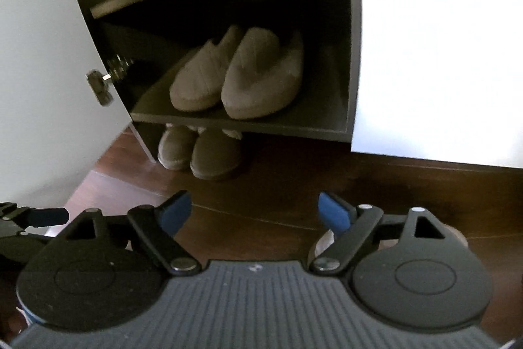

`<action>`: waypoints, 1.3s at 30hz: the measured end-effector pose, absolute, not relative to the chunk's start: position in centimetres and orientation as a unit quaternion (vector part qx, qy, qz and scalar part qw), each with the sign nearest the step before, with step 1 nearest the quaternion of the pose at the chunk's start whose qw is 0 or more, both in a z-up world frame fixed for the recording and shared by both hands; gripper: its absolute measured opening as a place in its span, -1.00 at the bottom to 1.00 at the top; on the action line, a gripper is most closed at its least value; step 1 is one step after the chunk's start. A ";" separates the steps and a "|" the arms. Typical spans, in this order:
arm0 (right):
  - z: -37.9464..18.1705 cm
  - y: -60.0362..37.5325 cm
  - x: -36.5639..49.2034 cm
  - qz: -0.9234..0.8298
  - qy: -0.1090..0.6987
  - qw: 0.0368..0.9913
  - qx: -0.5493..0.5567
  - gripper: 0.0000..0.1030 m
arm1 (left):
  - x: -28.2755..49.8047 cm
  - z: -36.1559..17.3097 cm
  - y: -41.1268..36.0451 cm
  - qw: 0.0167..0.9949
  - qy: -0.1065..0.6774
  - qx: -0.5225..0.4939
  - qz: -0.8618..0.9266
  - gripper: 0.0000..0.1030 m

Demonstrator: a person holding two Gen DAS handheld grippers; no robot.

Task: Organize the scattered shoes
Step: 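Withdraw the right gripper out of the cabinet, then grasp the white patent loafers at their heels with the right gripper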

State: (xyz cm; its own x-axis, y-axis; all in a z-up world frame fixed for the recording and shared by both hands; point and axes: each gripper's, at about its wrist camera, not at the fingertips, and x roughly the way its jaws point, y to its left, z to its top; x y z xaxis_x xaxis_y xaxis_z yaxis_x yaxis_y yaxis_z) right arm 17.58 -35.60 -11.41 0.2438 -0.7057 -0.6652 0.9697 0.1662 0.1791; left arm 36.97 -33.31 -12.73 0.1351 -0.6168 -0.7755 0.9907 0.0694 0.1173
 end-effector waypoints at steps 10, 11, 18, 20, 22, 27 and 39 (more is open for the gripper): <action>-8.6 -34.3 16.6 -0.584 0.199 0.735 0.280 0.65 | 36.7 -9.7 -32.6 0.682 0.270 0.320 -0.600 0.79; -8.4 -34.1 16.6 -0.584 0.198 0.737 0.278 0.65 | 36.6 -9.6 -32.6 0.683 0.269 0.319 -0.600 0.79; -8.0 -34.0 16.5 -0.583 0.197 0.740 0.272 0.67 | 36.1 -9.4 -32.8 0.679 0.264 0.327 -0.602 0.79; -8.1 -34.1 16.5 -0.583 0.197 0.739 0.273 0.67 | 35.9 -9.6 -32.9 0.676 0.265 0.330 -0.603 0.79; -8.1 -34.2 16.4 -0.585 0.192 0.738 0.276 0.67 | 35.6 -9.7 -32.9 0.672 0.265 0.335 -0.605 0.79; -7.3 -34.3 14.5 -0.578 0.161 0.753 0.270 0.67 | 35.0 -10.4 -32.9 0.656 0.274 0.341 -0.615 0.79; -14.3 -36.0 7.4 -0.479 0.375 0.781 0.139 0.70 | 32.4 -14.9 -33.8 0.592 0.293 0.405 -0.632 0.86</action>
State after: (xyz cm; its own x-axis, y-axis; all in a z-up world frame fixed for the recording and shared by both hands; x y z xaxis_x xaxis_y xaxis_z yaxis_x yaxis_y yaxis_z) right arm 7.42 -36.04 -14.30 0.2591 -0.6441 -0.7197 0.8533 0.5018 -0.1418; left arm 32.40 -33.82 -14.94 0.0297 -0.5104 -0.8595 0.9859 -0.1267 0.1093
